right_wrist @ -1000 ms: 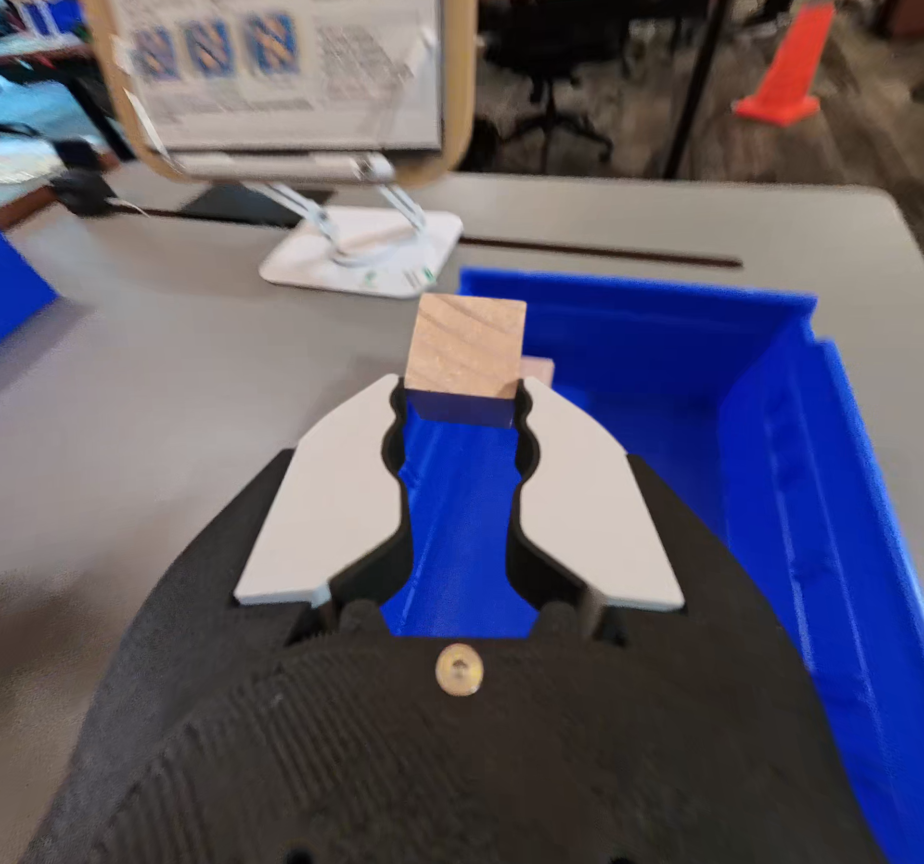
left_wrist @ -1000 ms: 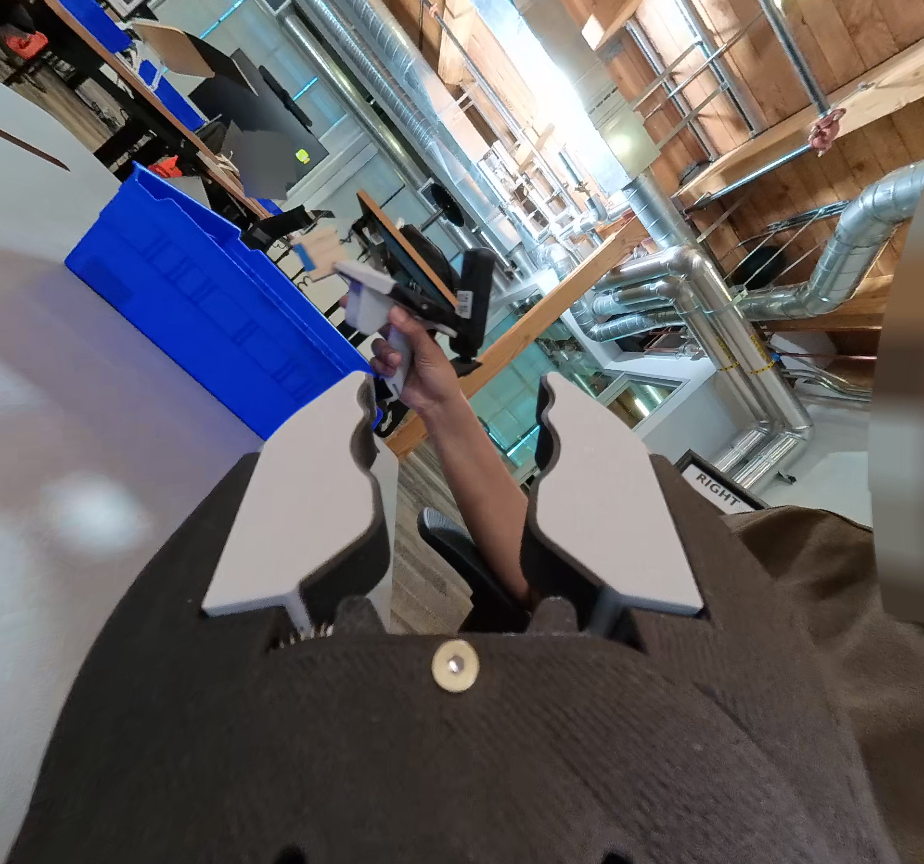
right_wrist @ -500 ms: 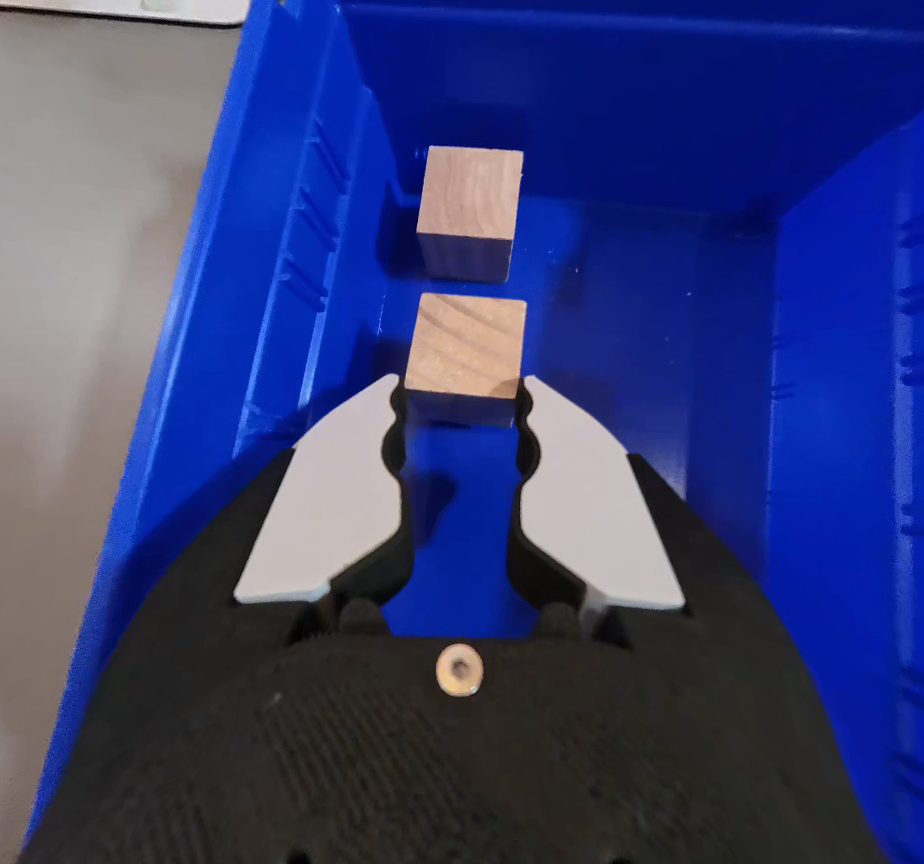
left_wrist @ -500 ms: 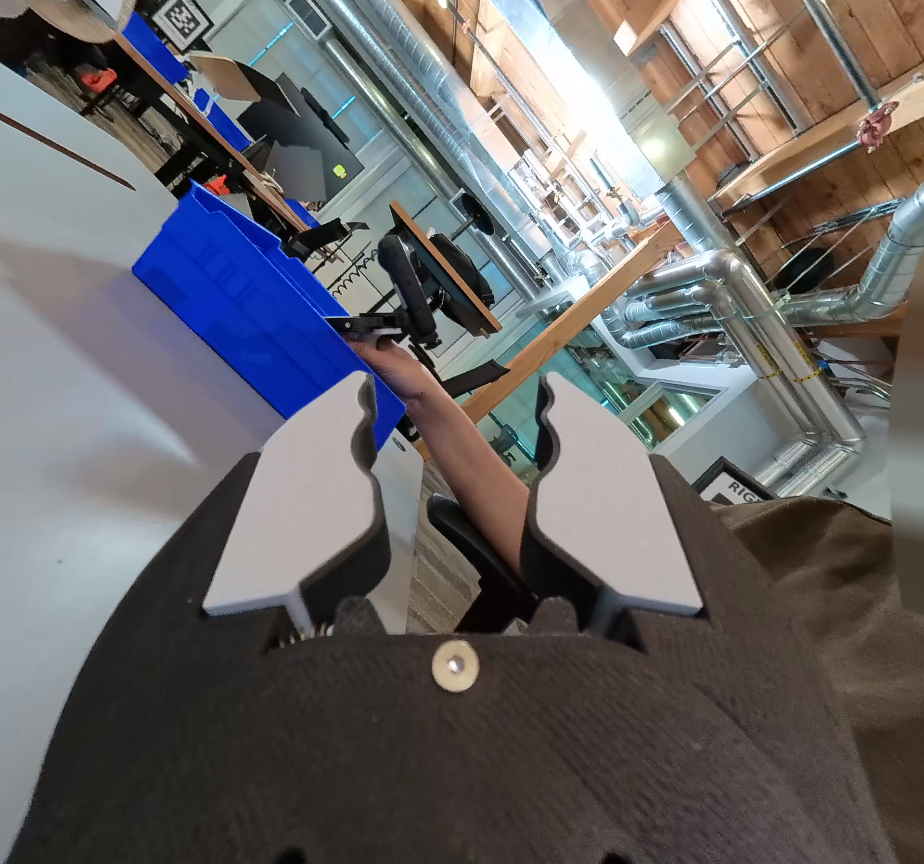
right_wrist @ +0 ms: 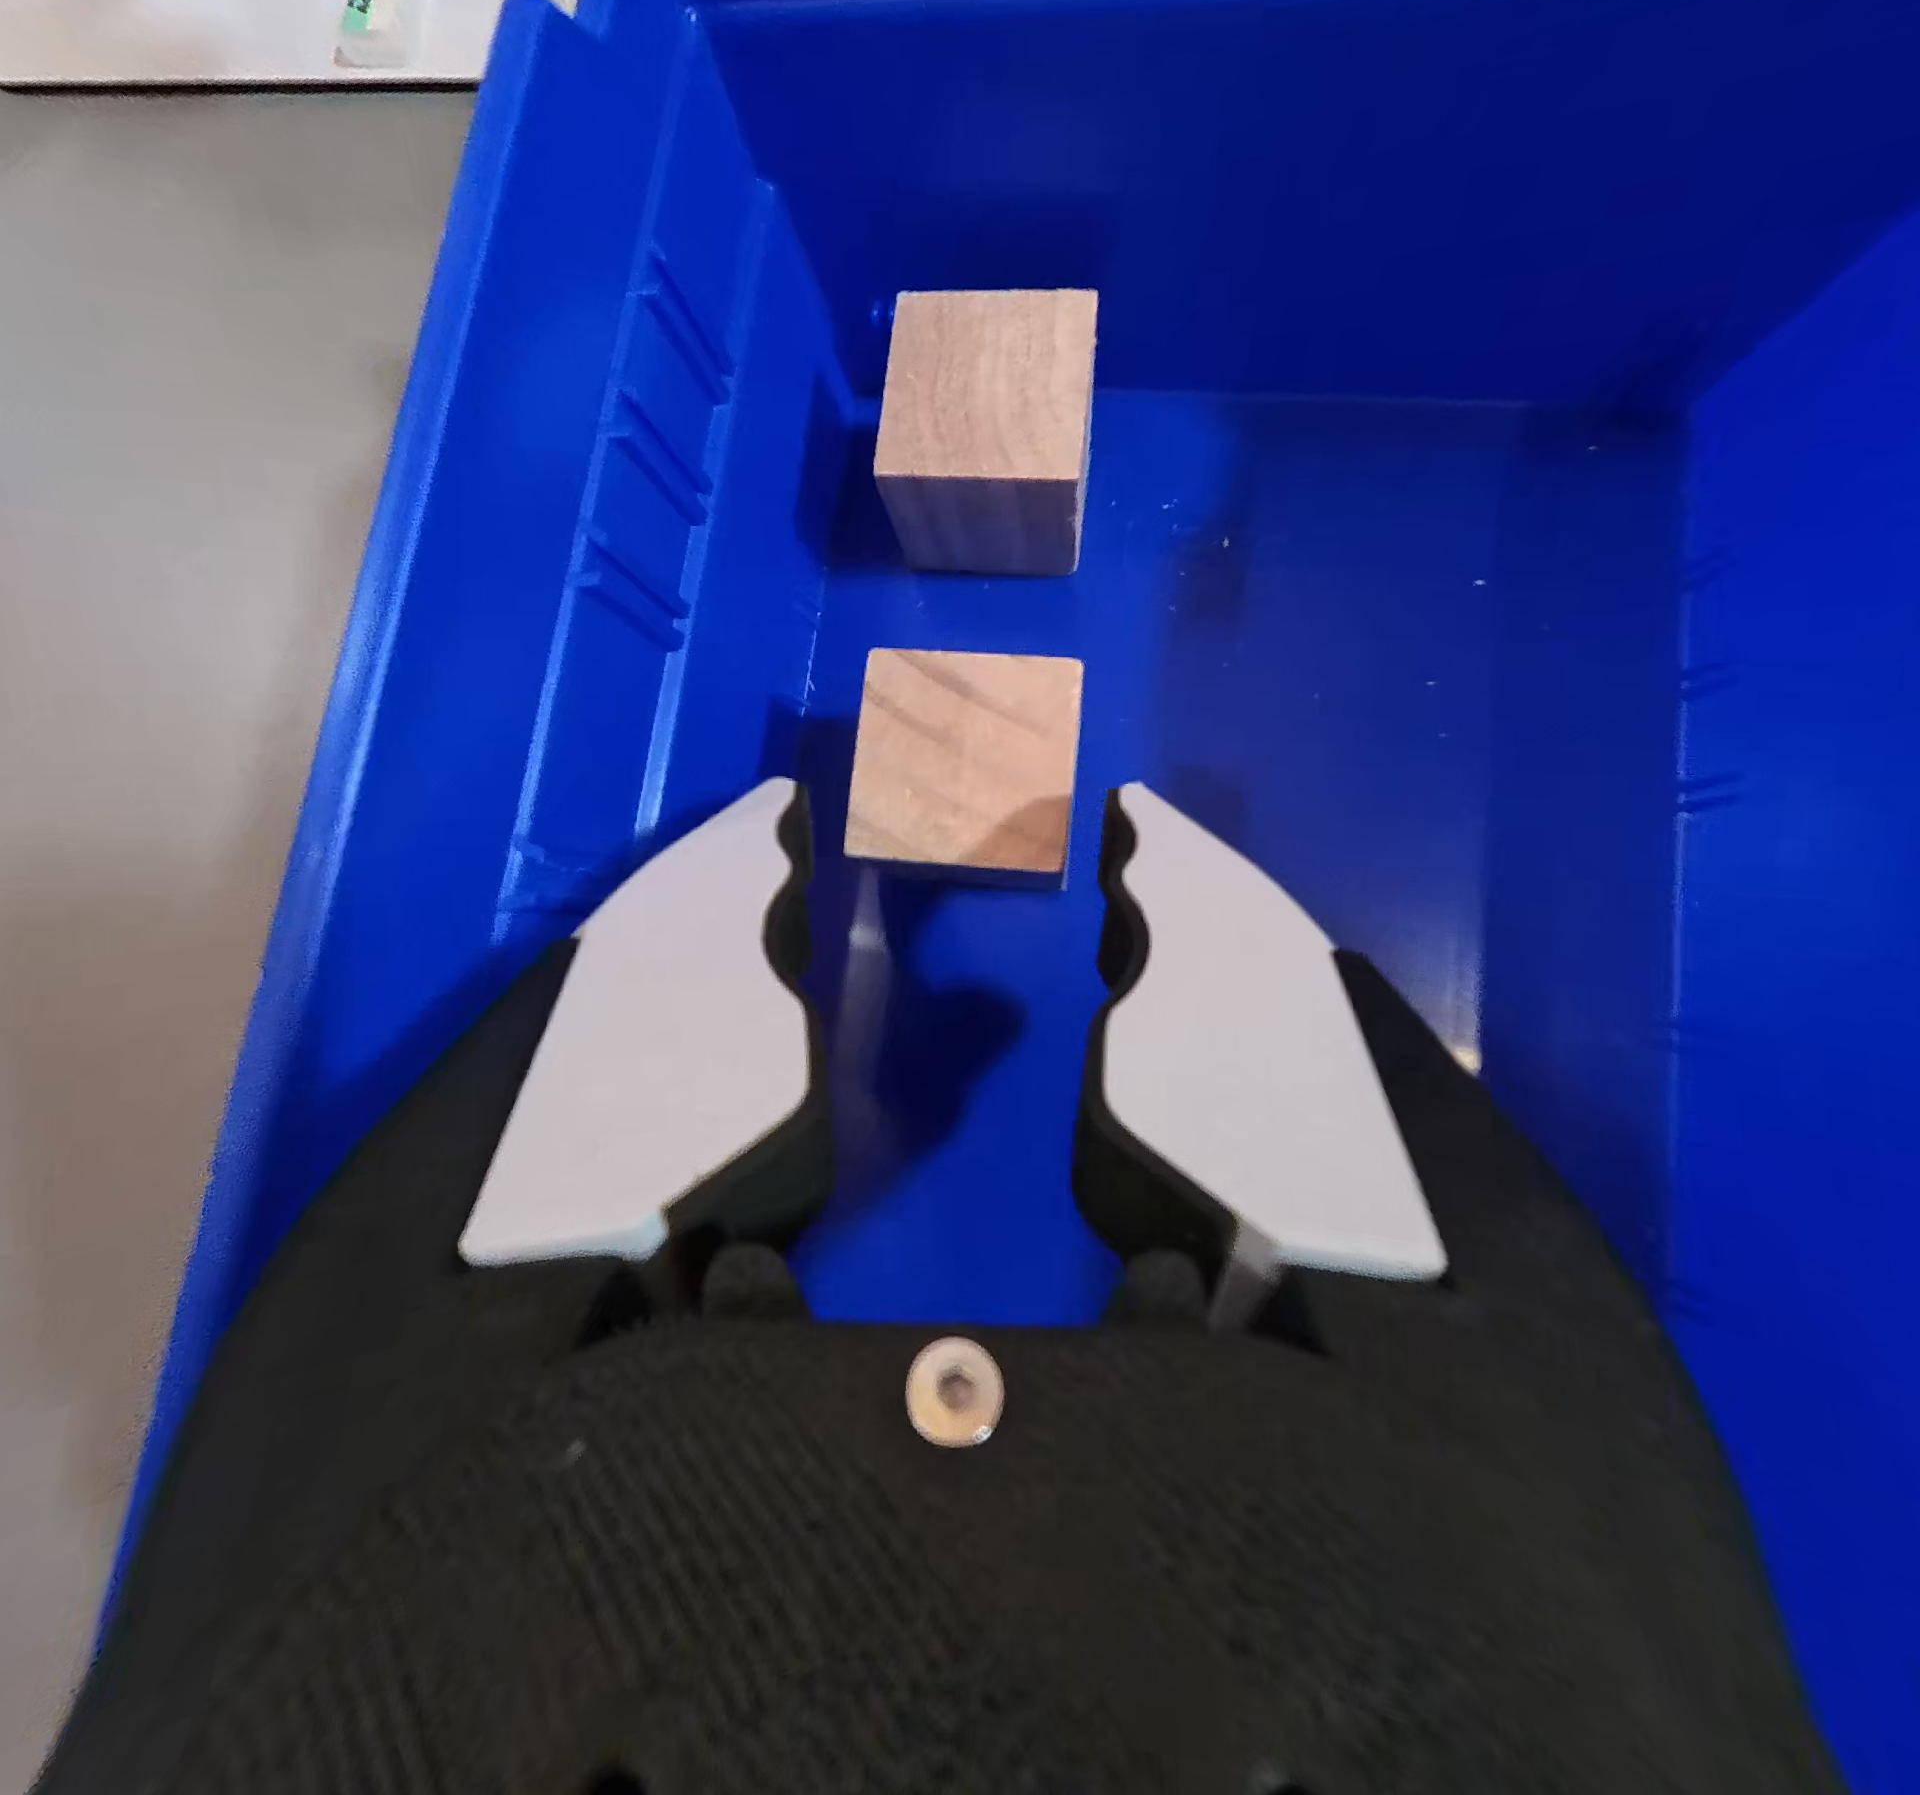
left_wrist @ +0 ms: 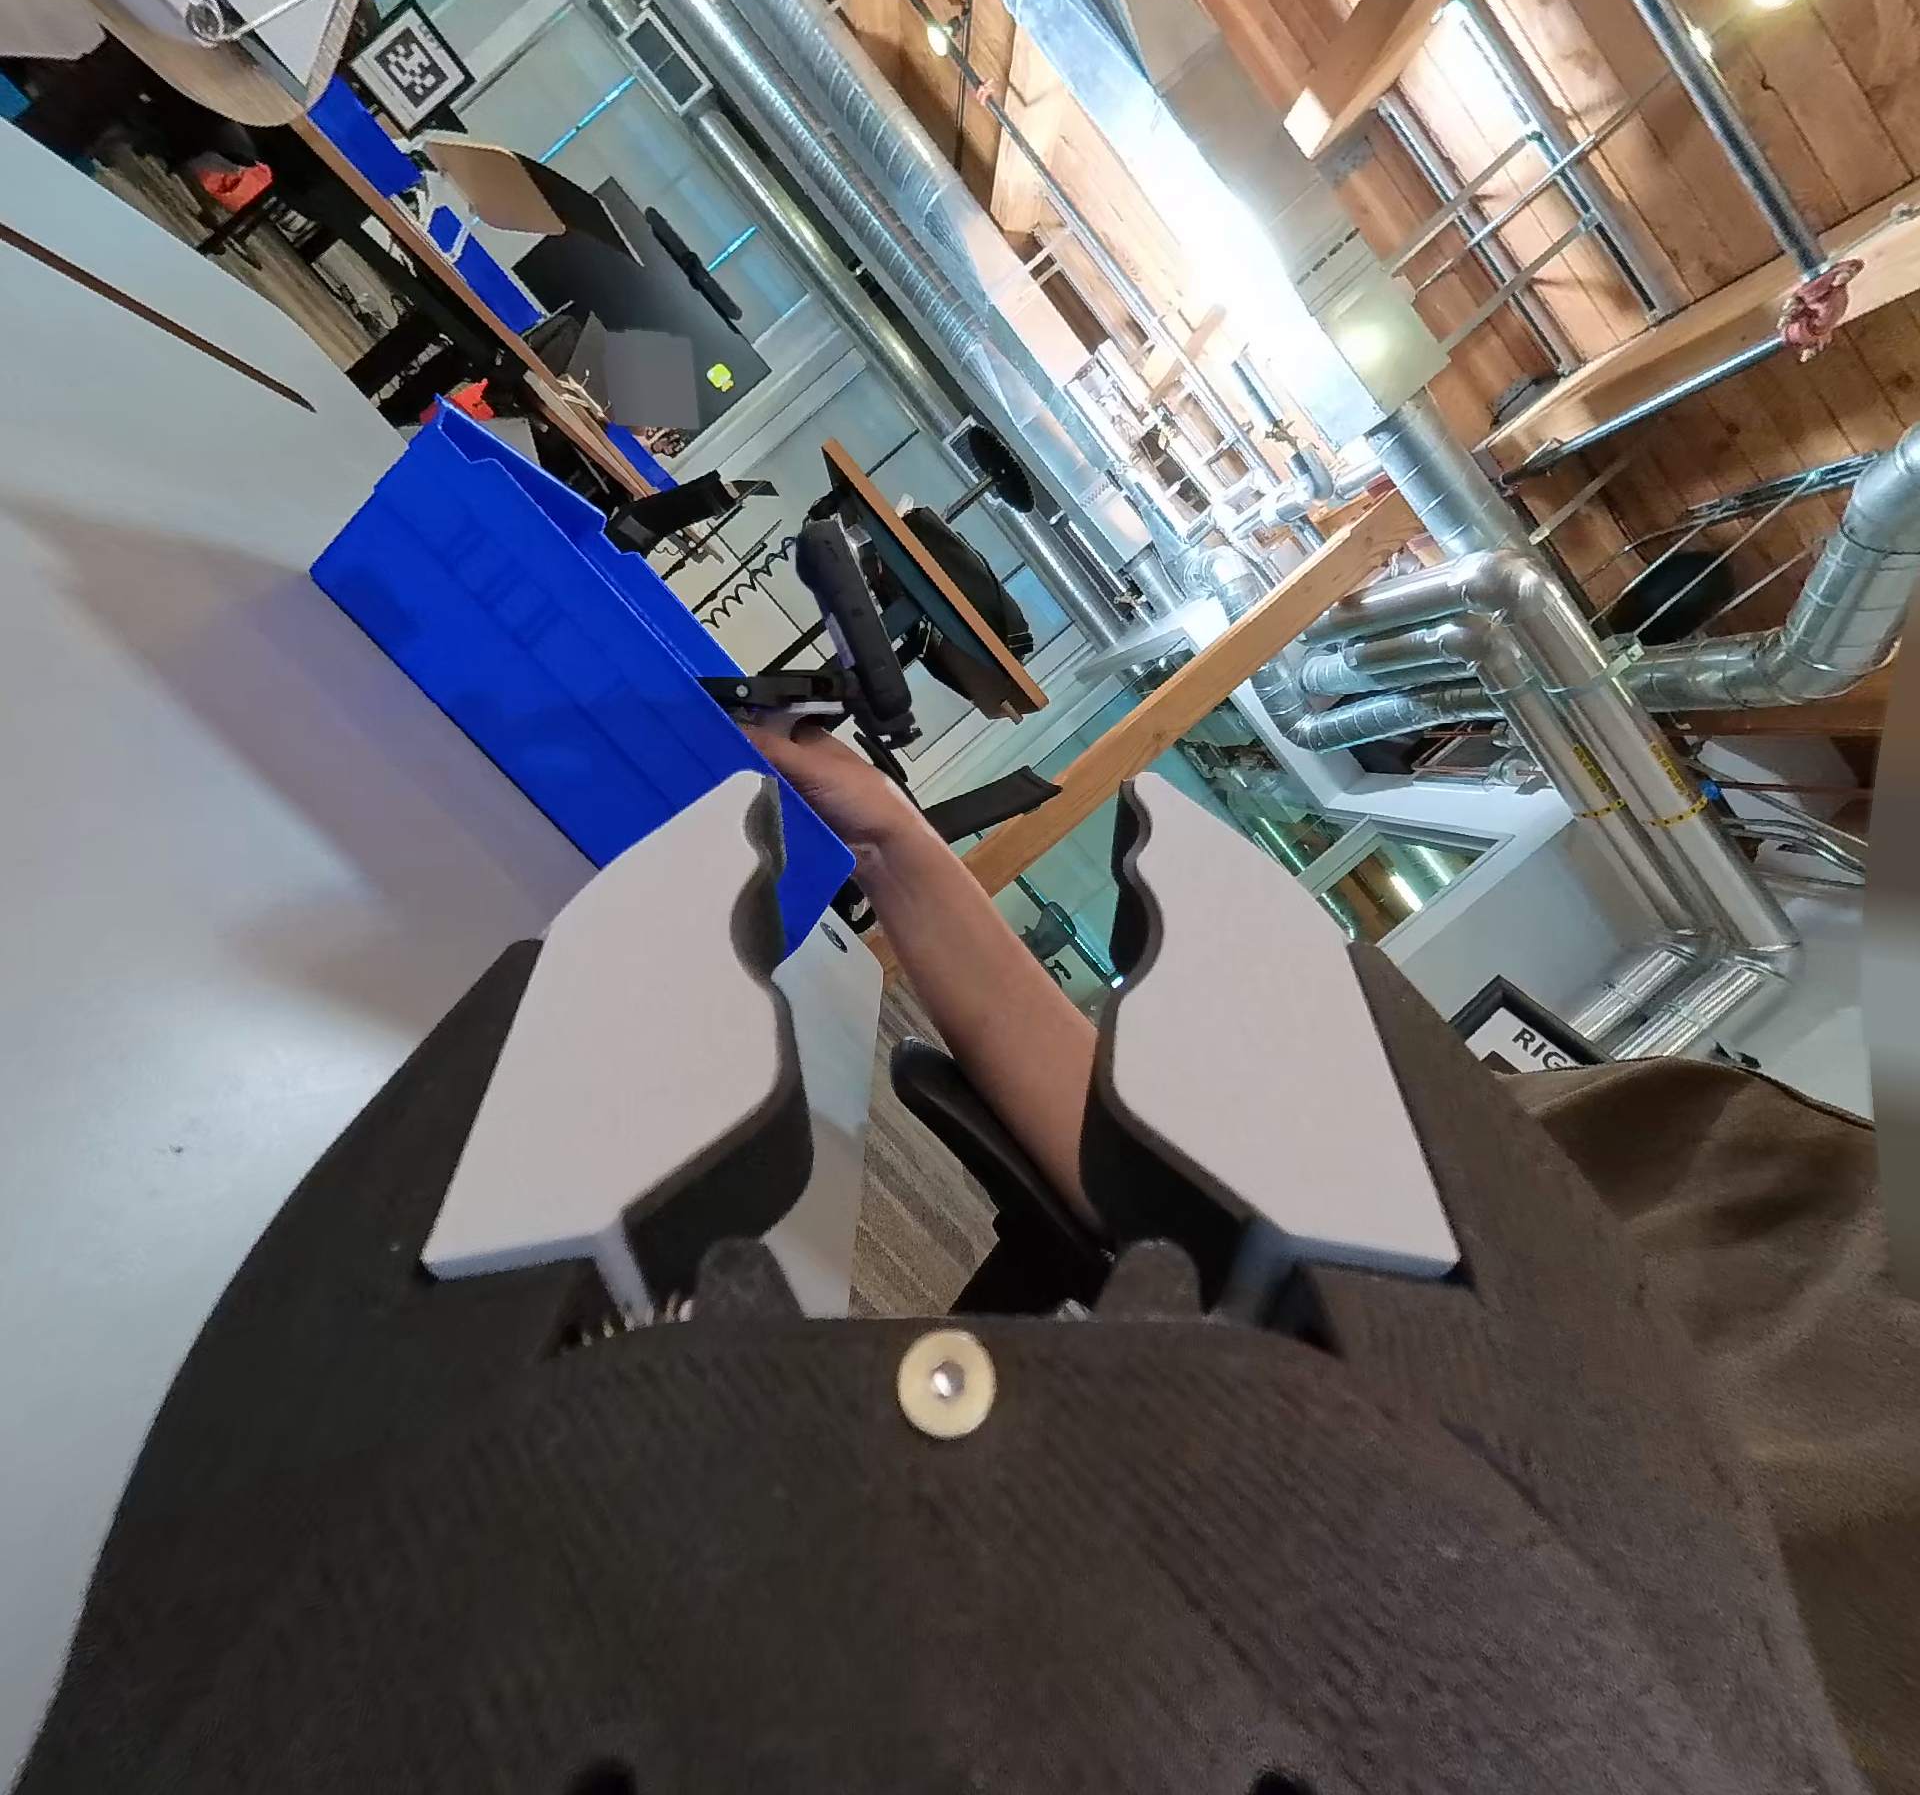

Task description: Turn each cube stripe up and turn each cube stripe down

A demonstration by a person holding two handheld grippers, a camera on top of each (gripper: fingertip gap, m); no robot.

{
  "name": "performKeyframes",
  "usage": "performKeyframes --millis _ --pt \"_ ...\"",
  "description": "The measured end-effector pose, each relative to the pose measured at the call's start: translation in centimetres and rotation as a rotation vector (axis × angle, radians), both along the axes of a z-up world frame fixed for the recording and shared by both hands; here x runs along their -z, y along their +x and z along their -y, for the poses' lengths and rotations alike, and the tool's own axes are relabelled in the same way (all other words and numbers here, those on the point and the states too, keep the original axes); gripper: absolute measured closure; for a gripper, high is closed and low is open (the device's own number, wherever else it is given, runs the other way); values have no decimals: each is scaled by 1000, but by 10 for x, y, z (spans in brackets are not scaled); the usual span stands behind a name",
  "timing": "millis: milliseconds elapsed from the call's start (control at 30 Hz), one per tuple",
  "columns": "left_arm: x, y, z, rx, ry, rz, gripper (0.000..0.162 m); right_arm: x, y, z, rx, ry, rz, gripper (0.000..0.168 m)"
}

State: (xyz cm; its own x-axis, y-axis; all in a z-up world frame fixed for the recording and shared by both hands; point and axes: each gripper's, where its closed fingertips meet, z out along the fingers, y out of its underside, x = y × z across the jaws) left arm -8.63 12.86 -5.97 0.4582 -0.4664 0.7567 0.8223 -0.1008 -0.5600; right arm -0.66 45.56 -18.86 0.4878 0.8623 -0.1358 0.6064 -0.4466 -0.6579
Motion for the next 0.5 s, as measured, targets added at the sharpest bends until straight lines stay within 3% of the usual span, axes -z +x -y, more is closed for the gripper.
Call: performKeyframes --millis 233,367,500 --pt "1 -6 1 -10 -1 15 101 -38 6 -8 16 87 -54 106" --pt "1 -9 1 -14 -1 25 101 -88 3 -6 17 164 -207 108" --pt "2 -11 0 -12 -2 34 101 -145 -12 25 -67 210 -419 113"
